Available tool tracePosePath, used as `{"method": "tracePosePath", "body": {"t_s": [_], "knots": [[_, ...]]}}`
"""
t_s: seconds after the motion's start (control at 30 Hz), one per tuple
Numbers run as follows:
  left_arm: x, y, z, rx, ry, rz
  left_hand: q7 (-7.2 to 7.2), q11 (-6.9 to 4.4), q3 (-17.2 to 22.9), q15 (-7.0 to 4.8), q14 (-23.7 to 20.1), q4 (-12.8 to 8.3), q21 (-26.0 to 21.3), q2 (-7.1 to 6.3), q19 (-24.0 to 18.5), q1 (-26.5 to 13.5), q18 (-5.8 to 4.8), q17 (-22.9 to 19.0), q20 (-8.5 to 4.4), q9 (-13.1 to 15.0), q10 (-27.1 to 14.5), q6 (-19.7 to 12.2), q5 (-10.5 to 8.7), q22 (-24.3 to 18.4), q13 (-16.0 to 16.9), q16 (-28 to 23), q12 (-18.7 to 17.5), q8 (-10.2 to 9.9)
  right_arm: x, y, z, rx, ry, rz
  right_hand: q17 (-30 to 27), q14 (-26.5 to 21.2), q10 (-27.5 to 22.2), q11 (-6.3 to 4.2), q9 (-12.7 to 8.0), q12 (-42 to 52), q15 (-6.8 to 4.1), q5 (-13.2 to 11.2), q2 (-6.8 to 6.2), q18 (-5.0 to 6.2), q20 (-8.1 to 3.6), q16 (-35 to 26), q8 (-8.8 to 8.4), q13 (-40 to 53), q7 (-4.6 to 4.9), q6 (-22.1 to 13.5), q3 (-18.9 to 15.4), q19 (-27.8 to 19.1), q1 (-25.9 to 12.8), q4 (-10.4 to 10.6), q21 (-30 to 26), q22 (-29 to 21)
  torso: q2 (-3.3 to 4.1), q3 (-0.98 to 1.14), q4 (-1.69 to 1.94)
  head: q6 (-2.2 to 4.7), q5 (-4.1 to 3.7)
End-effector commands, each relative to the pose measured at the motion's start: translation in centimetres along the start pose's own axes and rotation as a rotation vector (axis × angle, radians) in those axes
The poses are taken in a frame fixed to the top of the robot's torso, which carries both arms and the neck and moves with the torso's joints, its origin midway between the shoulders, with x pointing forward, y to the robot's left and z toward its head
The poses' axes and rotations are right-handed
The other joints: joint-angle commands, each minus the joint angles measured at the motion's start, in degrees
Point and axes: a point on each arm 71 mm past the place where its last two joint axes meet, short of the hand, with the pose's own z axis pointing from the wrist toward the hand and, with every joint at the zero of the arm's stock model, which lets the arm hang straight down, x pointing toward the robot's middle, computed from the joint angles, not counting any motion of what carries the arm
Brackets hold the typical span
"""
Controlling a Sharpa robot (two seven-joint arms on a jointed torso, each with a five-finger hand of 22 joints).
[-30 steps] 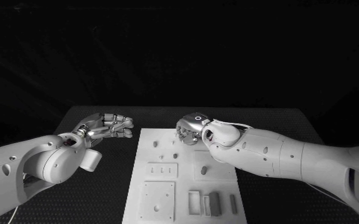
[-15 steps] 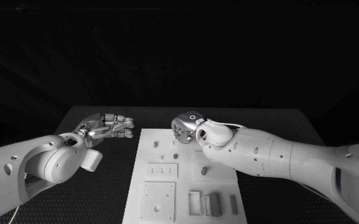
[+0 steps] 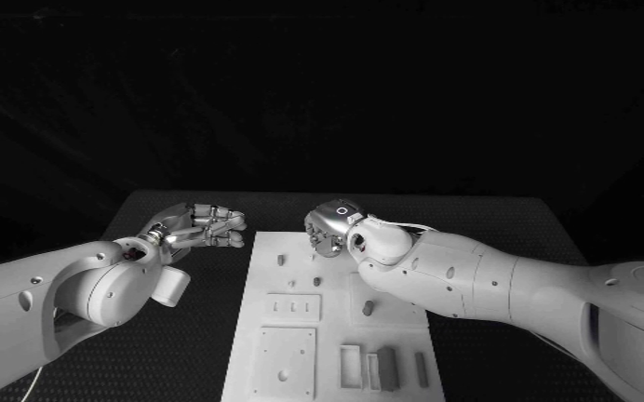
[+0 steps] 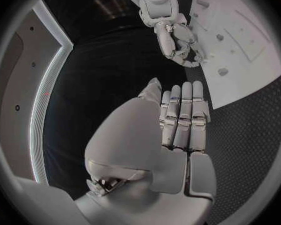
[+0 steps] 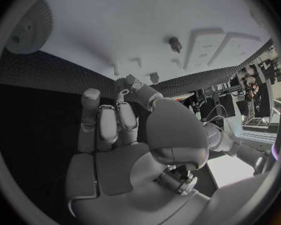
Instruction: Assemble the parts on the task board
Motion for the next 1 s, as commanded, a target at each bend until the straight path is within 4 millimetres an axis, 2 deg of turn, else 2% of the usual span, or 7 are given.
{"method": "tracePosePath", "body": {"t_s": [0.03, 0.17, 0.47, 0.6, 0.8, 1.0], "knots": [[0.23, -0.12, 0.09, 0.007, 0.020, -0.005, 0.26, 0.32, -0.38, 0.12, 0.31, 0.07, -0.31, -0.21, 0.18, -0.34, 0.92, 0.10, -0.33, -0.01, -0.03, 0.05, -0.04, -0.10, -0.07, -0.32, -0.34, -0.20, 0.41, 0.08, -0.05, -0.008, 0.005, -0.012, -0.07, 0.20, 0.10, -0.13, 0.02, -0.38, -0.27, -0.04, -0.31, 1.25, -0.43, 0.18, 0.34, -0.06, 0.11, 0.20, 0.36, -0.15, 0.09, 0.05, 0.33, 1.06, -0.03, 0.01, 0.12, -0.09, -0.03], [0.10, -0.09, 0.09, 0.006, 0.016, -0.005, 0.27, 0.32, -0.38, 0.12, 0.32, 0.08, -0.32, -0.20, 0.18, -0.35, 0.91, 0.12, -0.33, -0.01, -0.02, 0.05, -0.04, -0.10, -0.07, -0.34, -0.36, -0.21, 0.66, -0.07, -0.12, -0.001, 0.014, -0.015, -0.09, 0.20, 0.10, -0.13, 0.03, -0.40, -0.27, -0.04, -0.32, 1.25, -0.44, 0.17, 0.33, -0.07, 0.12, 0.19, 0.37, -0.15, 0.10, 0.06, 0.33, 1.06, 0.00, 0.08, 0.01, -0.24, 0.09], [0.14, -0.03, 0.16, 0.004, 0.018, -0.005, 0.27, 0.32, -0.40, 0.12, 0.32, 0.08, -0.35, -0.21, 0.19, -0.36, 0.90, 0.15, -0.33, 0.00, 0.00, 0.05, -0.04, -0.11, -0.07, -0.38, -0.39, -0.23, 0.79, -0.17, -0.13, 0.004, 0.020, -0.020, -0.09, 0.23, 0.15, -0.12, 0.05, -0.40, -0.26, -0.04, -0.35, 1.25, -0.45, 0.17, 0.30, -0.03, 0.12, 0.19, 0.39, -0.15, 0.10, 0.06, 0.34, 1.05, 0.03, 0.10, -0.09, -0.32, 0.22], [0.17, -0.02, 0.20, 0.003, 0.020, -0.006, 0.28, 0.33, -0.42, 0.12, 0.33, 0.10, -0.37, -0.21, 0.20, -0.40, 0.89, 0.18, -0.33, 0.00, -0.01, 0.03, -0.05, -0.11, -0.07, -0.41, -0.42, -0.25, 0.80, -0.03, -0.04, 0.003, 0.018, -0.020, -0.15, 0.21, 0.13, -0.12, 0.06, -0.45, -0.25, -0.04, -0.41, 1.25, -0.45, 0.16, 0.28, -0.07, 0.13, 0.19, 0.39, -0.15, 0.08, 0.06, 0.34, 1.05, 0.04, 0.12, -0.07, -0.11, 0.37], [0.24, 0.00, 0.25, 0.003, 0.022, -0.006, 0.28, 0.34, -0.43, 0.13, 0.33, 0.09, -0.40, -0.20, 0.21, -0.41, 0.88, 0.21, -0.33, 0.00, -0.01, 0.02, -0.05, -0.12, -0.08, -0.45, -0.45, -0.27, 1.07, 0.02, 0.08, 0.006, 0.024, -0.021, -0.17, 0.21, 0.14, -0.11, 0.07, -0.47, -0.25, -0.04, -0.42, 1.25, -0.46, 0.15, 0.26, -0.07, 0.13, 0.20, 0.41, -0.16, 0.08, 0.07, 0.34, 1.04, 0.00, 0.06, 0.04, -0.15, 0.36], [0.24, 0.01, 0.27, 0.002, 0.023, -0.006, 0.29, 0.34, -0.44, 0.13, 0.33, 0.09, -0.42, -0.19, 0.21, -0.42, 0.88, 0.24, -0.33, 0.00, -0.01, 0.02, -0.05, -0.12, -0.08, -0.49, -0.47, -0.29, 1.39, 0.04, 0.10, 0.009, 0.029, -0.019, -0.21, 0.20, 0.17, -0.11, 0.08, -0.46, -0.24, -0.04, -0.42, 1.25, -0.46, 0.14, 0.24, -0.04, 0.13, 0.20, 0.43, -0.16, 0.07, 0.08, 0.34, 1.04, 0.01, 0.06, -0.03, -0.22, 0.46]]}}
